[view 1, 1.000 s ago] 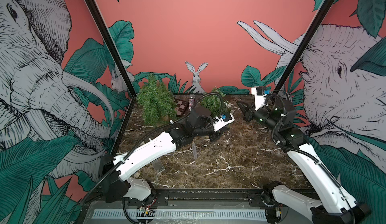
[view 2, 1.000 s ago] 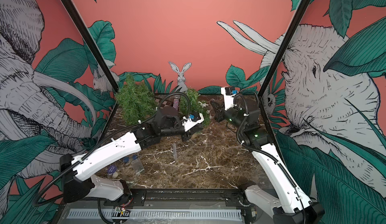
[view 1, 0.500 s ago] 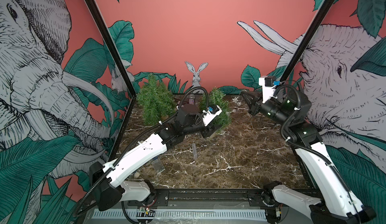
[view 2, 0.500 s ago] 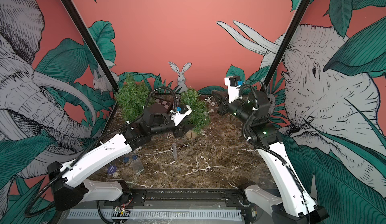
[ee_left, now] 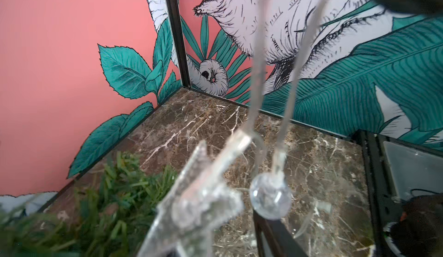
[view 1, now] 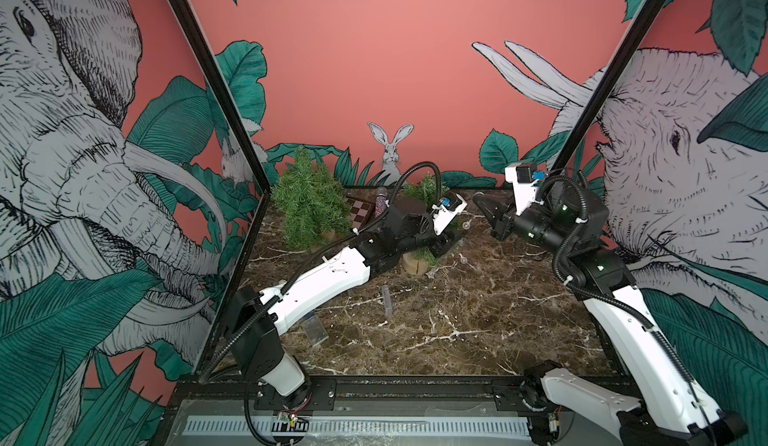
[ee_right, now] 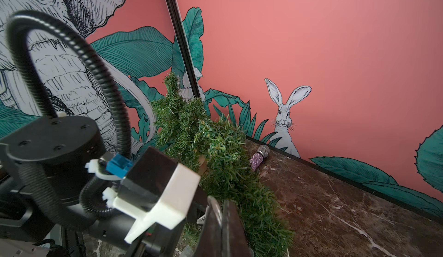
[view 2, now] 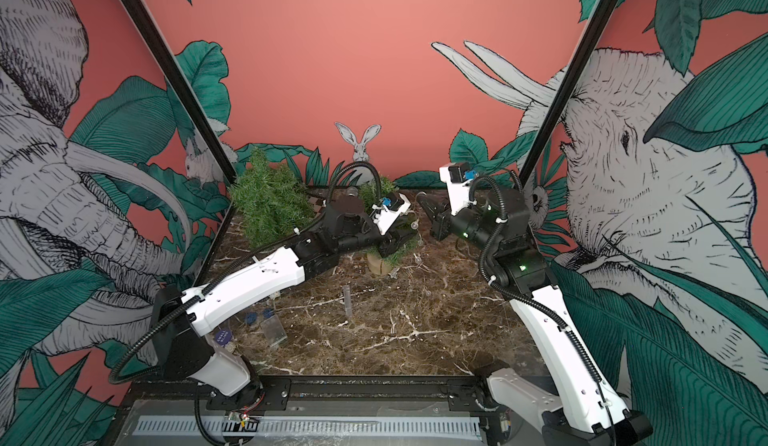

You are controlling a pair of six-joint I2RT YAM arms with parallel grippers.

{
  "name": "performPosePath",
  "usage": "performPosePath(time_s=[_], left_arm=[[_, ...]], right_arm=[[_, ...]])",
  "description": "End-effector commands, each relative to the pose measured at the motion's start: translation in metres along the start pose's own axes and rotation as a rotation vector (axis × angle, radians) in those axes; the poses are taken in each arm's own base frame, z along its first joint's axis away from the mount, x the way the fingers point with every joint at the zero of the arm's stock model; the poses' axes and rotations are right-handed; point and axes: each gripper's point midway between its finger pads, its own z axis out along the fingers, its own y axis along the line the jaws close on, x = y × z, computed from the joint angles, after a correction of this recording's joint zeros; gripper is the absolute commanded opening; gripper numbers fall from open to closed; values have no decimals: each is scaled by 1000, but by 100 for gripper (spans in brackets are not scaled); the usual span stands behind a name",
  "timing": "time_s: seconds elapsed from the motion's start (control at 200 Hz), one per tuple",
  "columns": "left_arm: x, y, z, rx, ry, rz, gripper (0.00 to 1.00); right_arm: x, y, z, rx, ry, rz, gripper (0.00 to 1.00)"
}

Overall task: Wrap string light around the christmas tree
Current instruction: Wrap the light string around the Christmas tree.

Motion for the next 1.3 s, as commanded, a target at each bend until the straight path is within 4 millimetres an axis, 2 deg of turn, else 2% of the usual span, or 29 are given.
performPosePath(time_s=[0.0,0.085,0.235,0.41,0.445,0.535,0.65,0.705,0.72,0.855,0.89,0.93,0.995,1.065,1.18,1.295], left_arm=[[-34,7,-10,-11,-86,55,46],[-34,-3,-13,45,-100,38,51],[-33,-20,-18,136,-117,30,59],[-41,-38,-11,213,-157,57,59],[-43,-39,-8,220,-158,54,56],[-58,-36,-11,205,-192,48,40],[-76,-35,-27,187,-238,56,1],[-83,-35,-37,185,-256,59,0],[-85,-36,-40,183,-260,60,0],[-106,-29,-59,129,-283,71,0],[-110,-28,-62,120,-283,78,0],[-115,-26,-66,107,-285,90,0],[-120,-23,-70,83,-279,109,0],[-131,-20,-77,62,-285,127,0],[-151,-23,-90,73,-312,136,0],[-167,-26,-100,90,-329,127,0]], right_arm=[[-16,9,-7,-30,-51,-44,0],[-18,10,-8,-34,-54,-43,0],[-43,22,-19,-63,-120,-47,0],[-69,37,-31,-121,-197,-33,0],[-72,39,-33,-127,-206,-33,0],[-73,41,-34,-133,-209,-27,0],[-60,34,-32,-109,-191,-3,0],[-53,31,-32,-94,-187,3,0],[-41,27,-28,-87,-165,16,0],[3,18,-20,-67,-94,51,0],[14,17,-19,-71,-83,68,3],[27,14,-17,-67,-70,87,10],[49,8,-14,-46,-43,116,34],[75,-6,-11,13,-5,146,47],[130,-25,3,69,62,224,62],[174,-45,12,144,98,276,69]])
